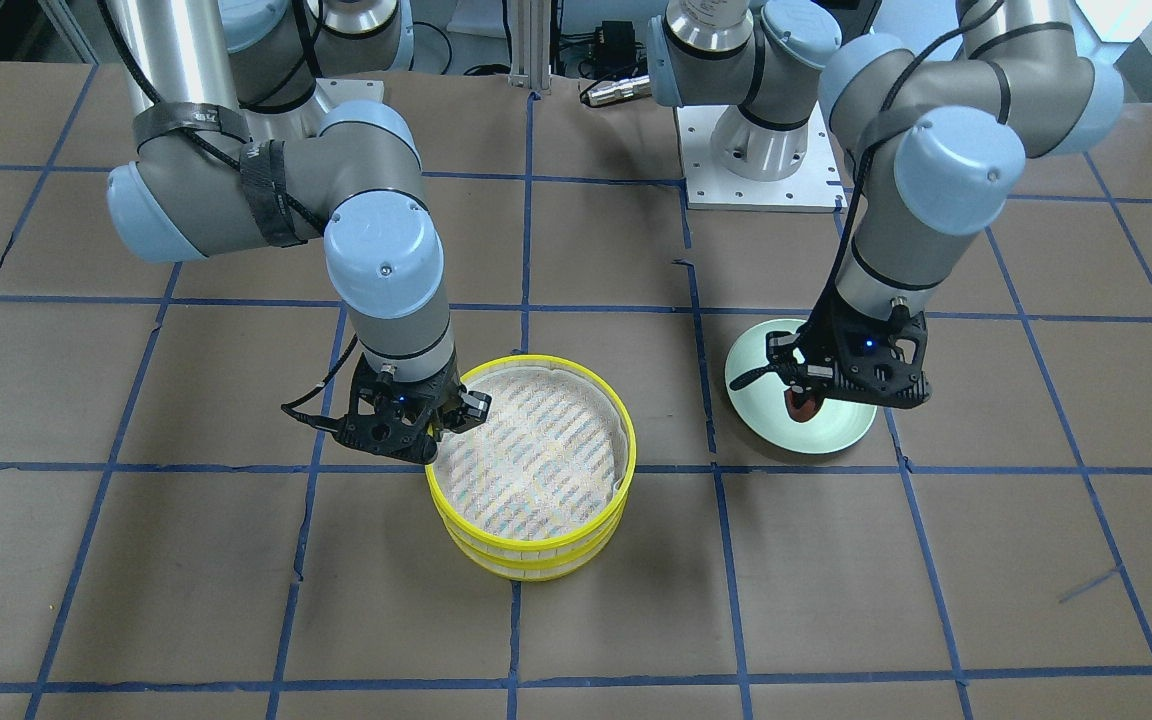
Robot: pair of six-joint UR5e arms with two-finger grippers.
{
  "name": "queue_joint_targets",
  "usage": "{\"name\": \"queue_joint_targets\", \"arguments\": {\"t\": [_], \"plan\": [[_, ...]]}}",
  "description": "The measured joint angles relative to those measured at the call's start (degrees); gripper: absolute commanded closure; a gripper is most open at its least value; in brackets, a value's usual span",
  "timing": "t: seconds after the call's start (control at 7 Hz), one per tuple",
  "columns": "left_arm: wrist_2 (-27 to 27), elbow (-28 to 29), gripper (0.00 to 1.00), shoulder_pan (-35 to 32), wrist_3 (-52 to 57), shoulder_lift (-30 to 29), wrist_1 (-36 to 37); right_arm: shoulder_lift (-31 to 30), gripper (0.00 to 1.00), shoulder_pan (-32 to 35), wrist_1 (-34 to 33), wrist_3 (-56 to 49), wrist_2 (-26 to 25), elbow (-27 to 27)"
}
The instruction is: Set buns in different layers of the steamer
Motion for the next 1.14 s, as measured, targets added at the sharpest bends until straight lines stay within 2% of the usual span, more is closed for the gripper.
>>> {"name": "queue_joint_targets", "arguments": {"t": [0.29, 0.43, 0.57, 0.71, 0.86, 1.0, 1.14], "plan": [[-0.88, 6.6, 0.98, -7.73, -11.85, -1.39, -2.33, 0.02, 0.75, 0.0, 0.11, -0.01, 0.12, 0.08], [-1.66, 7.74, 0.98, -10.34, -16.33, -3.28, -1.03, 0.03, 0.73, 0.0, 0.11, 0.0, 0.11, 0.09], [-3.03, 8.15, 0.98, -12.58, -20.81, -6.18, 2.76, 0.03, 0.52, 0.0, 0.01, 0.0, 0.07, 0.08], [-3.8, 8.43, 0.98, -14.74, -25.05, -9.21, 7.26, 0.03, 0.4, 0.0, -0.19, 0.03, 0.04, 0.05], [-4.31, 8.92, 0.67, -16.32, -28.43, -11.45, 10.3, 0.01, 0.36, 0.0, -0.37, 0.04, -0.02, 0.02], [-4.97, 9.36, 0.01, -17.06, -30.51, -12.5, 11.55, -0.12, 0.33, -0.06, -0.39, -0.1, -0.25, -0.1], [-5.66, 9.54, 0.0, -17.33, -31.9, -12.94, 11.9, -0.65, 0.32, -0.66, -0.09, -0.93, -0.65, -0.27]]}}
